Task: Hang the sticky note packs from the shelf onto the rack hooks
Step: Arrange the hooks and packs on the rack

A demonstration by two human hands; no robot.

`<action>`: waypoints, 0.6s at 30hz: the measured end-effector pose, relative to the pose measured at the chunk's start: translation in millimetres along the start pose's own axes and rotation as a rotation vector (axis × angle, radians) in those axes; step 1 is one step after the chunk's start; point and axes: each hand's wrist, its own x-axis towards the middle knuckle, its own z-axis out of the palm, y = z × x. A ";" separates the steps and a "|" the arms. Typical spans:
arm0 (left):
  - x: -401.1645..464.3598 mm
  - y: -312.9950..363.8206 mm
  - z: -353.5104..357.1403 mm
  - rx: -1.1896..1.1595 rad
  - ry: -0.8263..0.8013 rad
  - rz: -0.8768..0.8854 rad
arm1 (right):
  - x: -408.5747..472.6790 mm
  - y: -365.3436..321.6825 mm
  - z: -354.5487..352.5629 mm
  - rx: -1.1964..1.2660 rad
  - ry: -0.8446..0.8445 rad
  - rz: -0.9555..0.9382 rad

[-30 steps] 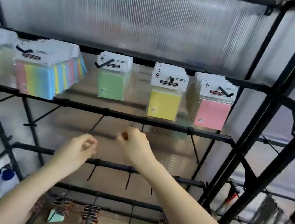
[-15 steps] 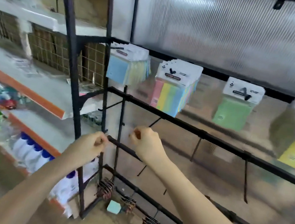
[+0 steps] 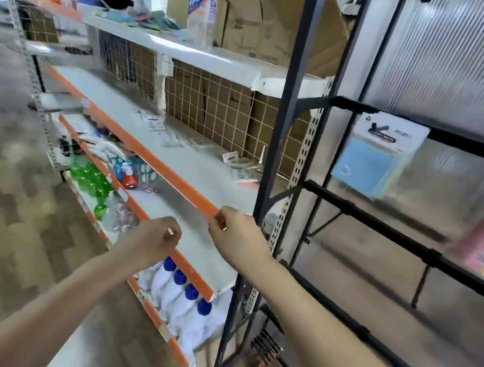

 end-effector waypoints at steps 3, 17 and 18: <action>9.2 -37.1 -15.7 0.034 0.020 -0.054 | 23.9 -19.8 29.3 -0.006 -0.040 -0.031; 55.7 -136.4 -35.6 -0.037 0.088 -0.265 | 132.3 -57.3 125.5 0.074 -0.107 -0.057; 63.9 -139.9 -36.8 -0.034 0.083 -0.272 | 141.7 -57.0 131.3 0.092 -0.101 -0.049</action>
